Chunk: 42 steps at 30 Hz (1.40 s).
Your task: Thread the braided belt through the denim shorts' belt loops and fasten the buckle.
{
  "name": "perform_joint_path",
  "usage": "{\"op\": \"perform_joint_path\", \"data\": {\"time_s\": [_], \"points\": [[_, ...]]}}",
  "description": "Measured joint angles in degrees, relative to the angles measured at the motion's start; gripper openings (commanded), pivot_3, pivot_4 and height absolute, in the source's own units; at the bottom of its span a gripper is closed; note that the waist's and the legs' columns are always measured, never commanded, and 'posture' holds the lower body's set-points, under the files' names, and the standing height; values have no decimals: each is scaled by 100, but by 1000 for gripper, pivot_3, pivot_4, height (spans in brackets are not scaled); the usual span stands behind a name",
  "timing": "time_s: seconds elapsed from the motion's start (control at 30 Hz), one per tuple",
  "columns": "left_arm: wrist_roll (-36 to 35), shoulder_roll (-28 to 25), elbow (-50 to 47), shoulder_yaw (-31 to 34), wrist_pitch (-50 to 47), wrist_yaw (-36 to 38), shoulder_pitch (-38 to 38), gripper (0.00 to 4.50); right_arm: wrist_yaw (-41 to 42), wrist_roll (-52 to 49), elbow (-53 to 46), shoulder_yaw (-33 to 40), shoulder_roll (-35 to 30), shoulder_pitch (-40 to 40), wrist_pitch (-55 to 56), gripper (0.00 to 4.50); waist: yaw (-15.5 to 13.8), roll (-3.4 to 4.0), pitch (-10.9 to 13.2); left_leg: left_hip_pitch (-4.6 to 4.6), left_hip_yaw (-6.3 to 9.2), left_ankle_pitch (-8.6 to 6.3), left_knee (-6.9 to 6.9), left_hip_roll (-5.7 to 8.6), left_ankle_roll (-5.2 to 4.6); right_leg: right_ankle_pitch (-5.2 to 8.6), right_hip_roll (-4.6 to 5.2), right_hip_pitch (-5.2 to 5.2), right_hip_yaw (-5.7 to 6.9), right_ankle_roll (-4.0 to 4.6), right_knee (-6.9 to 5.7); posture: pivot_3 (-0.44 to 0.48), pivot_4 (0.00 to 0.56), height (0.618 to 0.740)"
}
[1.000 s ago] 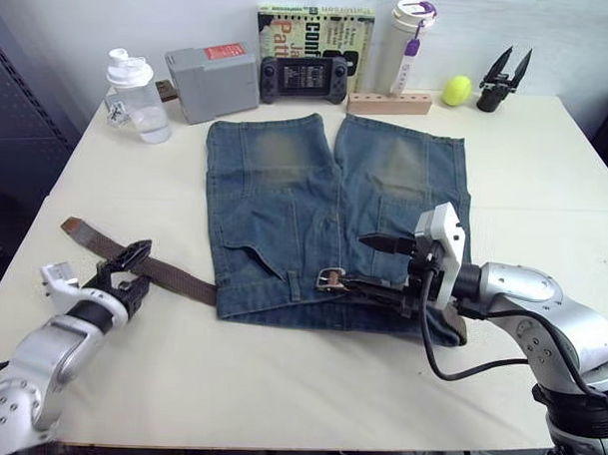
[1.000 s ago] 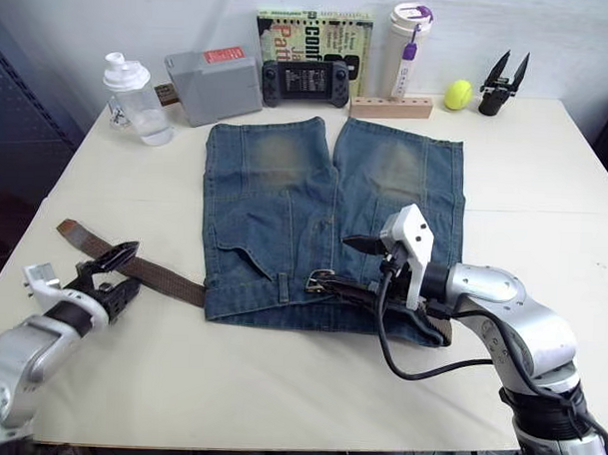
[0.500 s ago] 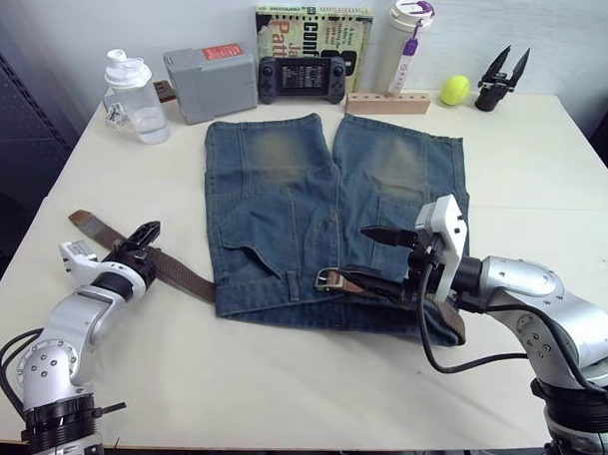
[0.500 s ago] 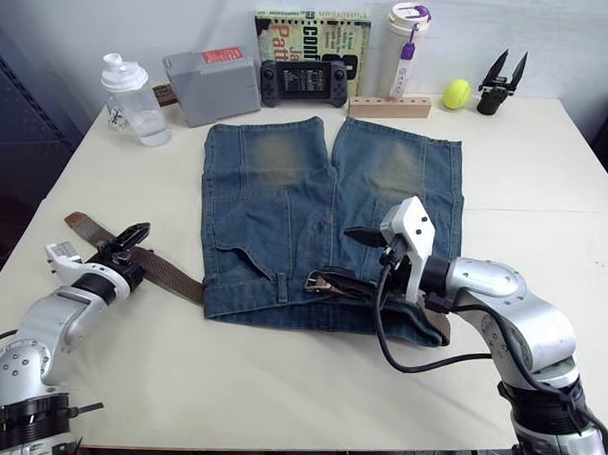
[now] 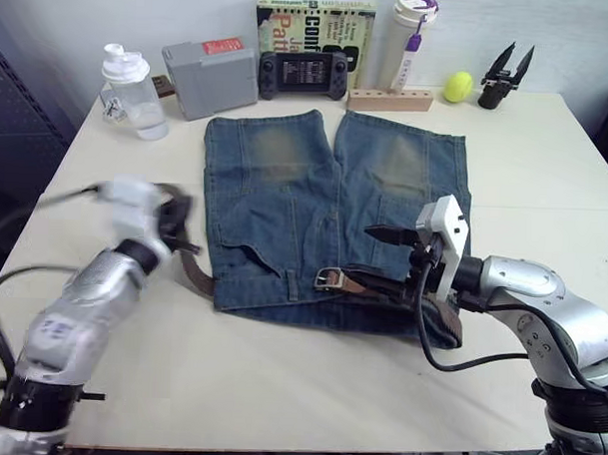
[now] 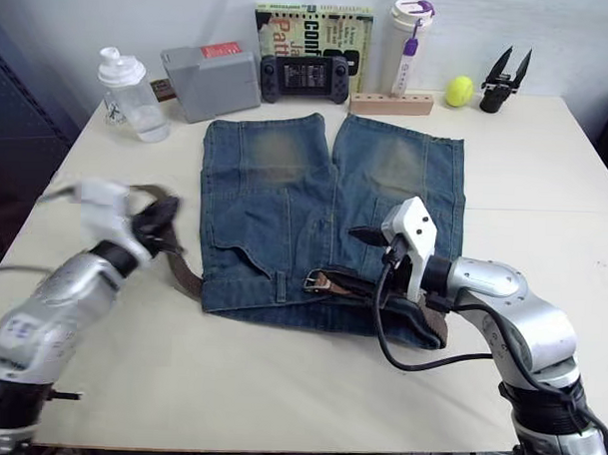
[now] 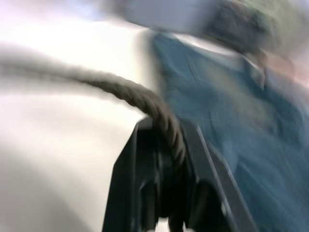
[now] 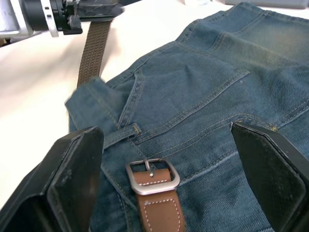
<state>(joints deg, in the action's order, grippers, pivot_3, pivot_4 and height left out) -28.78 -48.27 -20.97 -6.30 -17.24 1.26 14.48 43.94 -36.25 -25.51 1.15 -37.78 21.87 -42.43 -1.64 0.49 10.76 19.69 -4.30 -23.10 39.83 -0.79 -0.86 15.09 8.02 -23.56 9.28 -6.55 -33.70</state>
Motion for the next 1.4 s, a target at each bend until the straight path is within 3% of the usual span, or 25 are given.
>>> {"op": "perform_joint_path", "data": {"time_s": [0.03,0.1,0.2,0.33,0.57,0.63,0.9,1.1,1.23,1.4], "points": [[366,-91,-127,-255,178,215,62,395,-2,26,6,0,-1,2,6,4500,13,7,-2,-1,-6,0,-10,0,0,0,0,-1,-6,0,7,0,150,726],[2122,-432,-330,-1308,1195,1108,148,395,0,279,30,-41,-102,2,181,4500,74,18,2,-13,-28,-1,-50,-16,4,3,-18,-18,-17,4,21,0,150,726],[3057,-543,-64,-1633,1813,1610,38,395,35,705,89,-121,-288,4,535,4500,121,26,8,-8,-32,6,-75,-54,30,19,-58,-41,-8,33,18,0,150,726],[3583,-512,392,-1587,2183,1950,-34,395,86,1543,113,-587,-426,27,1300,4500,111,24,11,-1,-34,12,-71,-77,48,29,-73,-59,-4,50,-7,0,150,726],[3507,380,543,-1040,1812,2216,-101,395,174,2692,-152,-1709,-398,-276,2127,4500,24,18,16,33,-25,11,12,-77,42,11,-58,-62,-5,49,-35,0,150,726],[3352,709,509,-782,1614,2222,-110,395,132,2496,-371,-1624,-170,-291,1963,4500,9,18,16,52,-14,15,35,-81,36,-6,-57,-68,1,54,-36,0,150,726],[3093,1005,328,-271,1604,2483,-191,395,64,1141,-1303,-1195,71,-378,700,4500,15,18,16,53,-7,15,34,-78,35,-7,-56,-68,4,56,-37,0,150,726],[3093,1205,317,-238,1591,2656,-202,395,-946,2583,-894,-2438,528,-235,594,4500,32,17,15,56,-15,15,32,-78,35,-6,-58,-80,0,57,-43,0,150,726],[3094,1256,316,-119,1589,2703,-200,395,-1630,3202,-754,-2655,993,-222,593,4500,25,16,14,62,-16,15,36,-75,35,-6,-56,-85,0,57,-45,0,150,726],[3014,1369,319,-9,1691,2793,-230,395,-2363,4158,-793,-2703,1037,-402,738,4500,26,13,12,63,-15,15,37,-74,35,-6,-55,-85,0,56,-46,0,150,726]]}}
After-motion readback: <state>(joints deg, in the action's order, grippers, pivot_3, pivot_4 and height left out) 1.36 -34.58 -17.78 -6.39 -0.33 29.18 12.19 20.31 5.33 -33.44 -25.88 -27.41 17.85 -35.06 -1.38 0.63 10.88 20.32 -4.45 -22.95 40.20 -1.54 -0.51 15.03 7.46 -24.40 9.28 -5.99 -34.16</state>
